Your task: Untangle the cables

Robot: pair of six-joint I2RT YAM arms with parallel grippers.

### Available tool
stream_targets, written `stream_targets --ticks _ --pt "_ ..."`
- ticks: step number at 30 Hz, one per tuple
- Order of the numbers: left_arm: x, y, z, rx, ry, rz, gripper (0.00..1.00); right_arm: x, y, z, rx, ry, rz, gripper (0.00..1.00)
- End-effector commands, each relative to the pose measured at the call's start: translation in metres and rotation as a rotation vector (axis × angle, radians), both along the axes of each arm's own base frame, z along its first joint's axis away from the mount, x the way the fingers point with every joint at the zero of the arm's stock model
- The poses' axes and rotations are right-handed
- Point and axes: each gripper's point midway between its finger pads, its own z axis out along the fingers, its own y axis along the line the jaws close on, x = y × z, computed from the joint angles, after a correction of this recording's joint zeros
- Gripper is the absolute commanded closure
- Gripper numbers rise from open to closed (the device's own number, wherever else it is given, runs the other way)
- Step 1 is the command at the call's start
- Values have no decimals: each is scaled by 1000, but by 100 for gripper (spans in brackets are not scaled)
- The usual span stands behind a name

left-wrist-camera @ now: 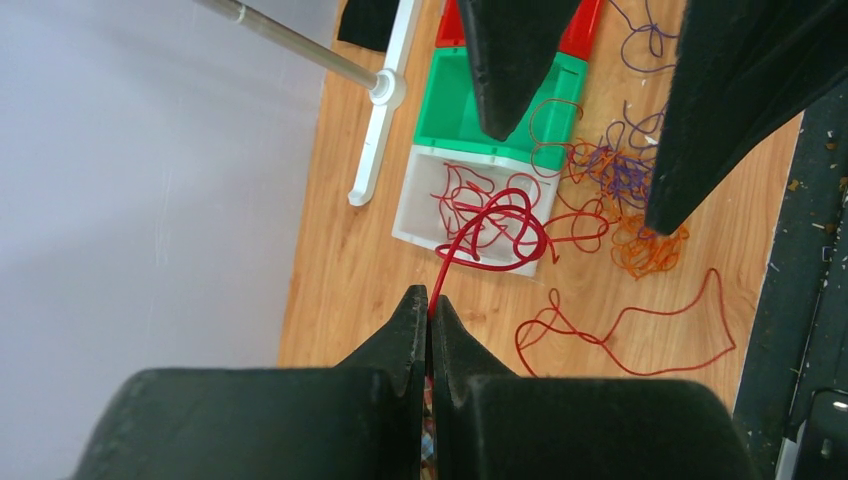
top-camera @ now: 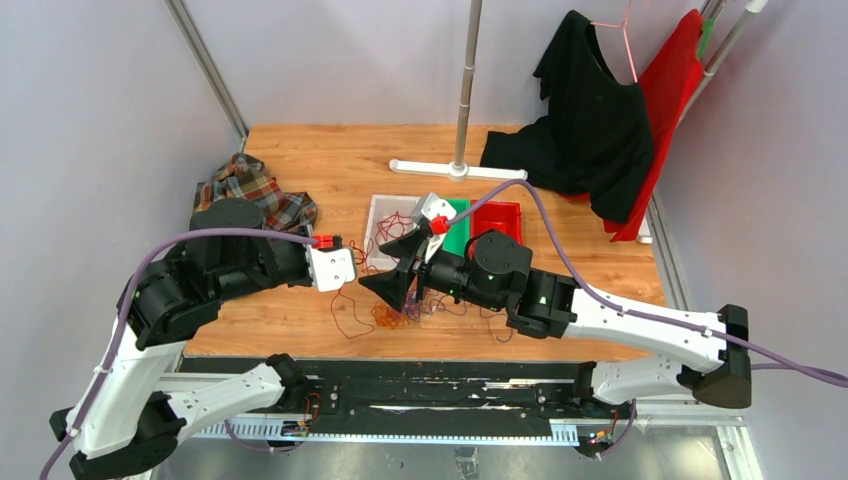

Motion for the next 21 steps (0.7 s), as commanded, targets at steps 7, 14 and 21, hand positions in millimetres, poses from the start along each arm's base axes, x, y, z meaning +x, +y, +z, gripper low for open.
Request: stream_targets --ticks 7,14,21 --pt "-3 3 11 -26 -27 -3 100 12 20 20 3 18 -56 46" --pt "-6 3 13 -36 -29 -15 100 15 25 14 -16 32 -69 65" --pt "-13 3 17 -50 -18 -32 100 25 18 10 -22 36 -122 79"
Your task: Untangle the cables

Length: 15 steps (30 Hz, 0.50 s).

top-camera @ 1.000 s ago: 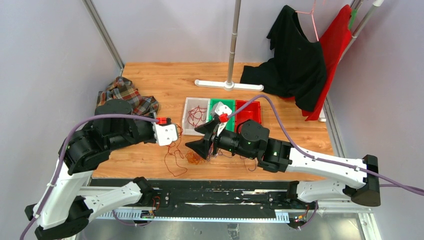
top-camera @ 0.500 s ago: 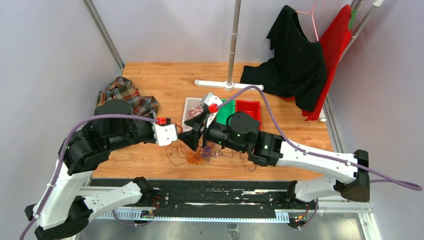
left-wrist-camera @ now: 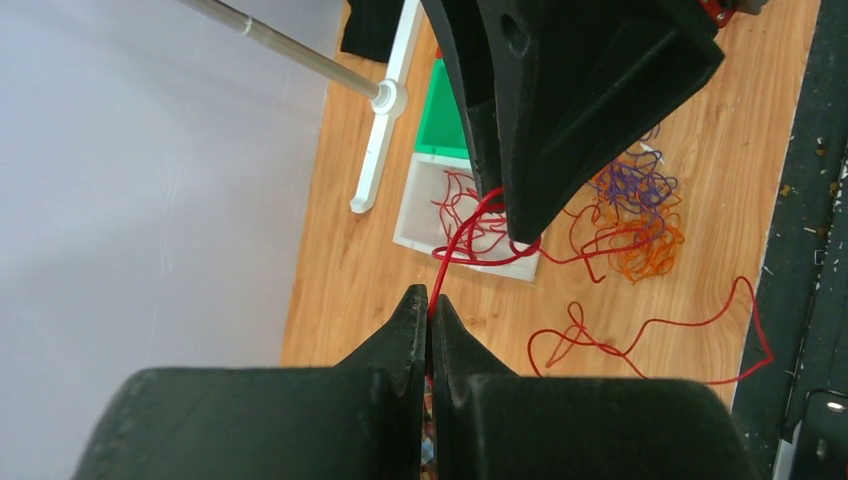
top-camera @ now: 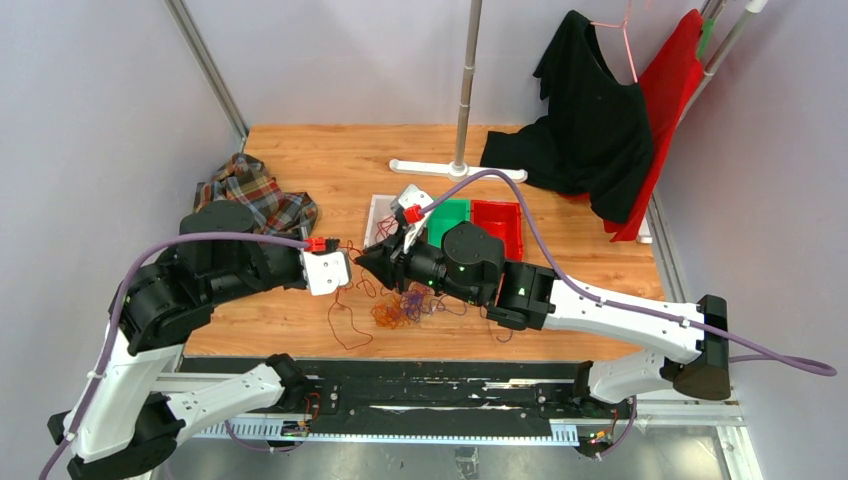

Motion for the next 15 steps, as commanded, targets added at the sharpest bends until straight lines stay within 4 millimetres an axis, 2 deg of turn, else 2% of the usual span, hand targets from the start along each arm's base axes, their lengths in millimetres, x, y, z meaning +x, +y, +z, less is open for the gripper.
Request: stream_targets --ticks 1,3,5,7,10,15 --pt "-9 0 13 -35 -7 -28 100 5 -6 17 41 -7 -44 85" --pt "-11 0 14 -39 -4 -36 100 8 -10 18 53 -7 -61 94" --pt "-13 0 14 -40 0 -44 100 10 -13 19 66 -5 -71 97" --pt "-14 -1 14 -42 7 -52 100 12 -17 19 76 0 -83 95" --pt "-16 -4 14 -48 18 -63 100 13 -20 21 87 0 -90 84" --pt "-17 -7 13 -51 32 -76 100 13 -21 22 98 -2 -87 82"
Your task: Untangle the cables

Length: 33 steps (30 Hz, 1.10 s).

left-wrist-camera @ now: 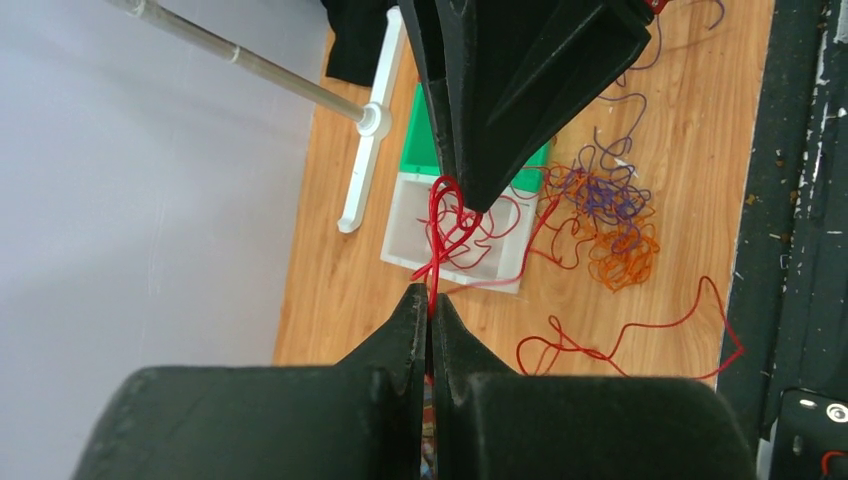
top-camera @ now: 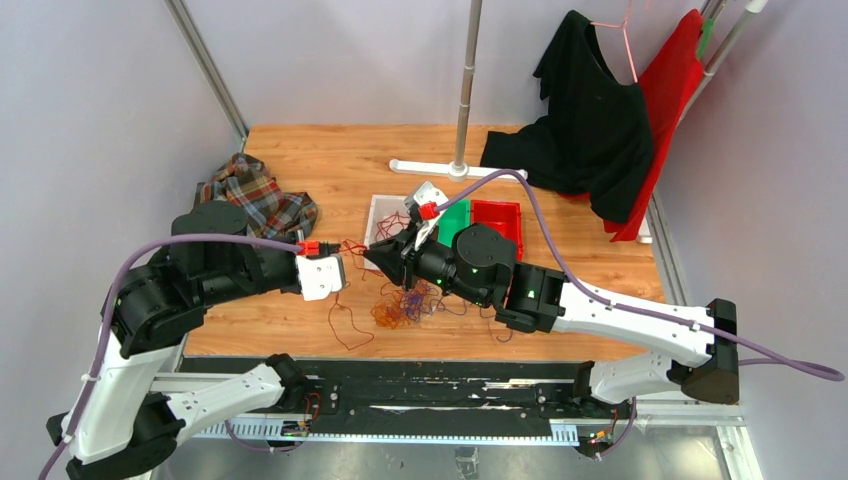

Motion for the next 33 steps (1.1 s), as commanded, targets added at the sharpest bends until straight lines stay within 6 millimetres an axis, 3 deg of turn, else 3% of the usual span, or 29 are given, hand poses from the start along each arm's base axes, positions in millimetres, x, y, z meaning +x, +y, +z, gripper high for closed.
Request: stream_targets --ticks 1,8,12,17,24,26,28,33 --pt "-5 -5 4 -24 20 -26 99 6 -7 13 54 -7 -29 81" --pt "-5 -8 1 -17 38 -34 100 2 -4 18 86 -10 2 69" --pt "-4 -10 0 -15 44 -38 100 0 0 20 101 -7 21 67" --pt "-3 -9 2 -16 35 -33 100 0 -2 19 94 -9 20 97" --pt "2 -2 6 7 -14 -10 96 -9 -19 8 71 3 54 100" --pt "4 -2 4 12 -12 -7 82 -15 -21 9 81 18 91 99" --pt "5 -4 2 17 -7 -9 56 -20 -19 11 84 45 122 99" --pt "8 -8 7 3 -17 -11 23 -32 -13 21 85 110 190 100"
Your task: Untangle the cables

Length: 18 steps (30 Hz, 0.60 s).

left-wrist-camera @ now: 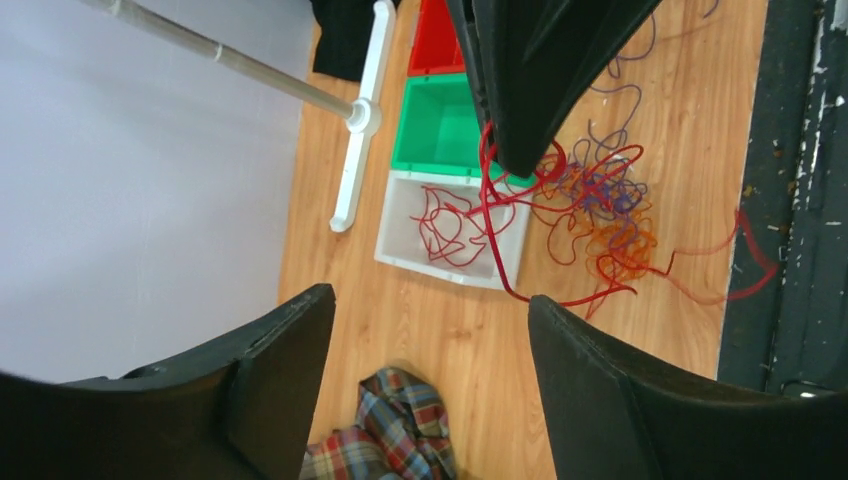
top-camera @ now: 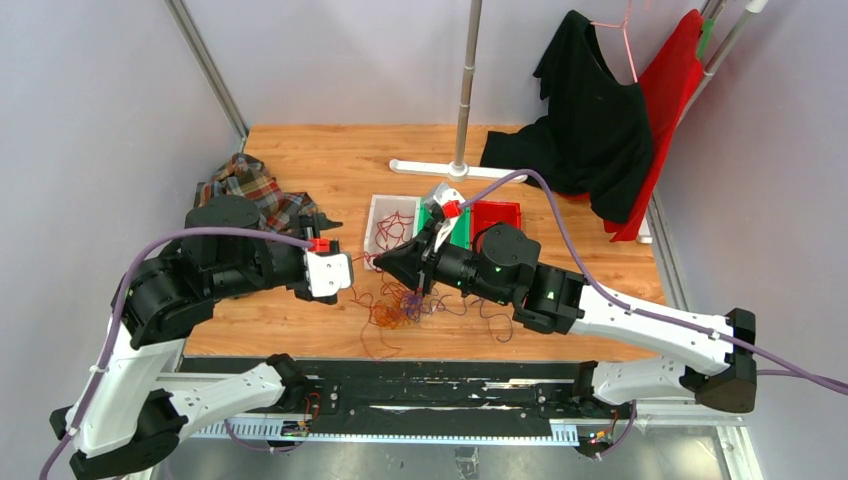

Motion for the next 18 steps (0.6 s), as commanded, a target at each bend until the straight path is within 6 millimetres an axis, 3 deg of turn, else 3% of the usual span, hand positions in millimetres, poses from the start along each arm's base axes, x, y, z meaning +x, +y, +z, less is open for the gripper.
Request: stream_targets --ticks 1,5,12,18 --pt "1 -2 17 -37 -43 -7 21 -13 5 14 0 75 81 99" --pt "-16 -3 28 -78 -73 -88 22 -13 8 15 -54 131 74 99" --pt "-36 -8 30 -126 -47 -171 40 -6 20 -2 -198 234 41 99" --pt "-41 -9 25 -119 -55 -206 48 -4 27 -7 -240 270 35 99"
